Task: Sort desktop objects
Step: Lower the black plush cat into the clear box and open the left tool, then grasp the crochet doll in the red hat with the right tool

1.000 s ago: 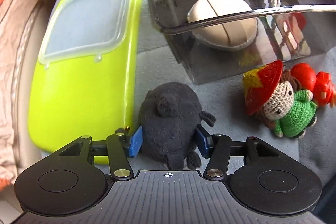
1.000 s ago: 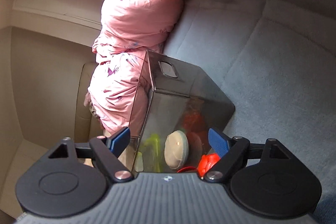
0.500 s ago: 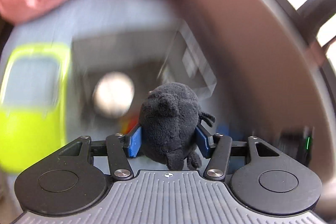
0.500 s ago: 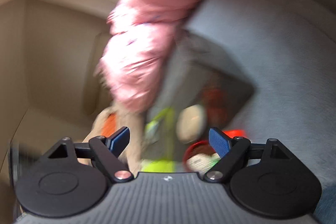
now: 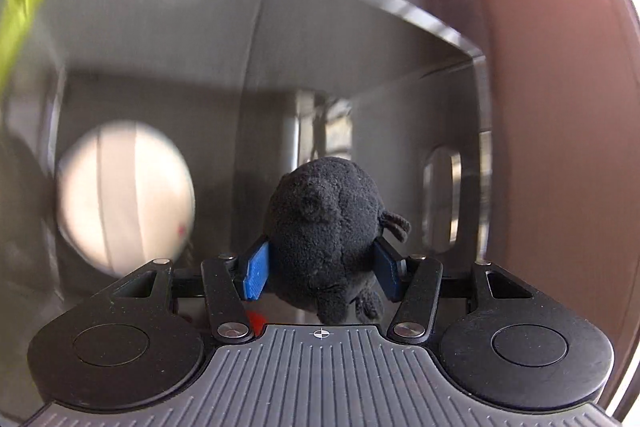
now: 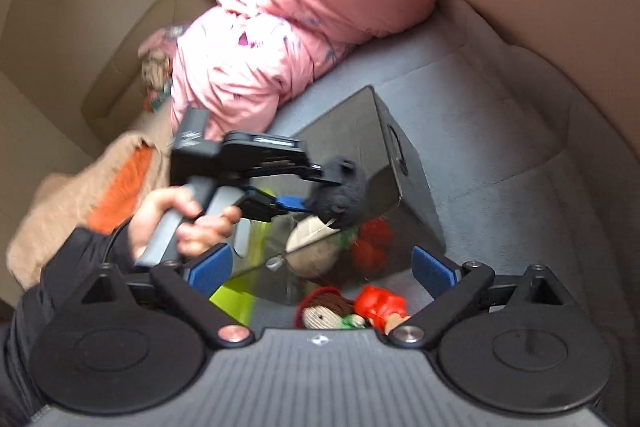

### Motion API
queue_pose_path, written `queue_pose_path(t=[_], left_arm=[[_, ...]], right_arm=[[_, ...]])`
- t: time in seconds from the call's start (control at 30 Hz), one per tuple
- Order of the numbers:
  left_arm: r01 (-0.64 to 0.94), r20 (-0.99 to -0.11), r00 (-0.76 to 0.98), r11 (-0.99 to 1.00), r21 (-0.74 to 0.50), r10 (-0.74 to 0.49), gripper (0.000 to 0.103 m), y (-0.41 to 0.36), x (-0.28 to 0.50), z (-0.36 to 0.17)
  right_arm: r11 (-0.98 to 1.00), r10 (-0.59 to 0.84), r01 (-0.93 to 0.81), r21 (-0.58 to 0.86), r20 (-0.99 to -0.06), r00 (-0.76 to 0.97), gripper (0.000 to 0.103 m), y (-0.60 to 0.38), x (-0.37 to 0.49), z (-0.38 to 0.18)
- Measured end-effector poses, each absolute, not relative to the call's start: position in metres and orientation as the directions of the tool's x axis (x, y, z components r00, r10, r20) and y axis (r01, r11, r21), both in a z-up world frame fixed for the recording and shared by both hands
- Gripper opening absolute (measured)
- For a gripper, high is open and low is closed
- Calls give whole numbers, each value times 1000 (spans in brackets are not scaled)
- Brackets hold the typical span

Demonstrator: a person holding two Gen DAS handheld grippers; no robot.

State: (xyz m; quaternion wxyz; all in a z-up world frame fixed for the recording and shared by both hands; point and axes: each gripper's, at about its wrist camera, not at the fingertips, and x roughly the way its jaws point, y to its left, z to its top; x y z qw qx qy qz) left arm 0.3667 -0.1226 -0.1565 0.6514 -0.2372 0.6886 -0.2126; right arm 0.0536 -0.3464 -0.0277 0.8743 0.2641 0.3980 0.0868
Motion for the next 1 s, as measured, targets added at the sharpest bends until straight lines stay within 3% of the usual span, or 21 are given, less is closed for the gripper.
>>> queue_pose_path(t=[0.13, 0.2, 0.23, 0.27, 0.37, 0.43, 0.57, 0.73, 1.0], left_arm=[[-121, -769, -80, 772, -624, -634, 63, -111, 366, -181], [-144, -749, -98, 754, -641, -655, 69, -105, 365, -186], [-151, -737, -100, 742, -653, -669, 77, -101, 364, -186], [-148, -727, -92, 731, -666, -681, 85, -98, 363, -182], [-99, -658, -13, 656, -749, -753, 94, -75, 352, -145], [-45, -597, 77, 595, -803, -799, 95, -46, 333, -113], [73, -702, 283, 744, -664, -654, 101, 14, 262, -61], [31, -850, 355, 914, -405, -389, 101, 69, 199, -70], [7, -825, 249, 853, -522, -507, 101, 115, 148, -109]], right_arm=[[878, 334, 68, 475, -707, 624, 97, -330, 73, -40], [882, 330, 76, 465, -726, 603, 97, -320, 81, -46], [882, 336, 74, 466, -729, 596, 97, -314, 84, -49], [882, 343, 69, 467, -734, 587, 97, -309, 86, -51], [908, 332, 29, 417, -761, 557, 97, -289, 89, -59], [943, 299, -41, 330, -789, 537, 97, -271, 89, -63], [957, 188, -288, 44, -850, 493, 97, -217, 90, -83], [803, 69, -561, -202, -903, 425, 94, -149, 101, -140], [667, -107, -670, -326, -932, 347, 89, -90, 138, -215]])
